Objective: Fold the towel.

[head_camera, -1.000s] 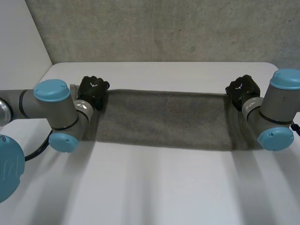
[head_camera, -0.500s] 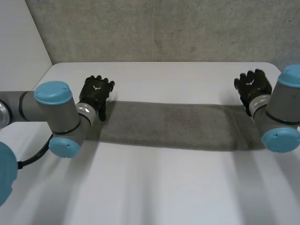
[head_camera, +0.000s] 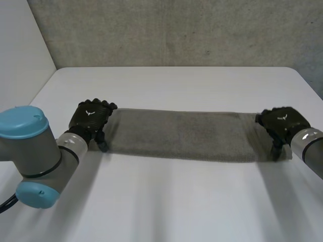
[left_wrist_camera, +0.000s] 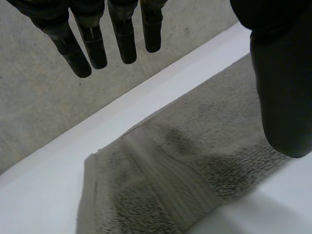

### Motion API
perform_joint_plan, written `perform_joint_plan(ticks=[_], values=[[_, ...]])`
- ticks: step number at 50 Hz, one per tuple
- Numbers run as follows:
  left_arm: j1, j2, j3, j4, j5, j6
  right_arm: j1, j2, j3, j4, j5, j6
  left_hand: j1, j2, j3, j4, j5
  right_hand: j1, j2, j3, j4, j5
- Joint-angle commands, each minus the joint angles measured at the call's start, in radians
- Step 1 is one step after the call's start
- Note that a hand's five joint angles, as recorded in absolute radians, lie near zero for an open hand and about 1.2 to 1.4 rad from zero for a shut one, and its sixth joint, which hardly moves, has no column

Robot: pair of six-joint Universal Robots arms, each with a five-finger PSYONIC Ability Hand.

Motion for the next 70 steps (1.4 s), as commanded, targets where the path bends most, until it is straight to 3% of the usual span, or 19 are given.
perform_joint_plan(ticks=[1,8,10,12,13,14,24,27,34,38,43,45,46,48,51,53,56,64,70], values=[[0.005,0.004,-0.002,-0.001,0.014,-0.032,-0.042,0.099,-0.007,-0.036,-0.052,-0.002,-0.056,-0.048,-0.037,-0.052,-0.199,0.161,0.17,0.168,0.165,0.172],[0.005,0.004,-0.004,-0.001,0.015,-0.032,-0.058,0.175,-0.038,-0.061,-0.046,-0.005,-0.056,-0.048,-0.037,-0.052,-0.199,0.275,0.285,0.283,0.28,0.286],[0.005,0.004,-0.004,-0.001,0.015,-0.032,-0.065,0.191,-0.047,-0.061,-0.046,-0.007,-0.056,-0.048,-0.037,-0.052,-0.199,0.428,0.438,0.436,0.433,0.439],[0.003,0.004,-0.005,-0.001,0.015,-0.032,-0.08,0.202,-0.063,-0.064,-0.046,-0.01,-0.056,-0.048,-0.037,-0.052,-0.199,0.901,0.911,0.909,0.906,0.912],[0.003,0.004,-0.005,-0.001,0.015,-0.032,-0.08,0.202,-0.063,-0.064,-0.046,-0.01,-0.056,-0.048,-0.037,-0.052,-0.199,0.904,0.913,0.912,0.909,0.915],[0.003,0.004,-0.005,-0.001,0.015,-0.032,-0.091,0.202,-0.067,-0.07,-0.046,-0.01,-0.056,-0.048,-0.037,-0.052,-0.199,1.127,1.136,1.135,1.132,1.138],[0.002,0.011,-0.007,-0.003,0.012,-0.032,-0.128,0.125,-0.066,-0.133,0.011,-0.016,-0.056,-0.048,-0.037,-0.052,-0.199,1.129,1.139,1.137,1.134,1.14],[0.003,0.023,-0.007,-0.004,0.011,-0.032,-0.169,0.111,-0.079,-0.127,0.029,-0.057,-0.059,-0.05,-0.04,-0.055,-0.202,1.129,1.139,1.137,1.134,1.14],[0.008,0.065,-0.002,-0.008,0.011,-0.035,-0.269,0.12,-0.177,-0.053,0.092,-0.336,-0.065,-0.056,-0.046,-0.06,-0.208,1.129,1.139,1.137,1.134,1.14],[0.016,0.106,0.01,-0.008,0.011,-0.035,-0.24,0.113,-0.208,-0.05,0.09,-0.33,-0.077,-0.068,-0.058,-0.072,-0.22,1.129,1.139,1.137,1.134,1.14],[0.014,0.123,0.033,-0.006,0.009,-0.037,-0.095,0.06,-0.273,-0.053,0.092,-0.211,-0.082,-0.074,-0.064,-0.078,-0.226,1.129,1.139,1.137,1.134,1.14],[0.008,0.123,0.048,-0.006,0.006,-0.038,0.056,0.022,-0.302,-0.076,0.092,-0.163,-0.082,-0.074,-0.064,-0.078,-0.226,1.129,1.139,1.137,1.134,1.14],[0.002,0.123,0.059,-0.008,0.003,-0.045,0.057,0.022,-0.302,-0.076,0.092,-0.163,-0.082,-0.074,-0.064,-0.078,-0.226,1.129,1.139,1.137,1.134,1.14],[-0.003,0.123,0.065,-0.008,0.003,-0.049,0.218,0.049,-0.31,-0.157,0.096,-0.165,-0.082,-0.074,-0.064,-0.078,-0.226,1.129,1.139,1.137,1.134,1.14],[-0.007,0.122,0.068,-0.008,0.003,-0.069,0.302,0.08,-0.31,-0.207,0.098,-0.174,-0.082,-0.074,-0.064,-0.078,-0.226,1.129,1.139,1.137,1.134,1.14],[-0.009,0.122,0.068,-0.006,0.001,-0.08,0.447,0.16,-0.31,-0.289,0.096,-0.195,-0.082,-0.074,-0.064,-0.078,-0.226,1.129,1.139,1.137,1.134,1.14],[-0.015,0.116,0.07,-0.006,0.0,-0.1,0.556,0.246,-0.311,-0.335,0.083,-0.223,-0.082,-0.074,-0.064,-0.078,-0.226,1.129,1.139,1.137,1.134,1.14],[-0.032,0.097,0.07,-0.006,-0.003,-0.103,0.675,0.381,-0.33,-0.368,0.052,-0.258,-0.077,-0.068,-0.058,-0.072,-0.22,1.129,1.139,1.137,1.134,1.14],[-0.034,0.088,0.073,-0.004,-0.002,-0.103,0.676,0.387,-0.368,-0.394,0.003,-0.247,-0.077,-0.068,-0.058,-0.072,-0.22,1.129,1.139,1.137,1.134,1.14]])
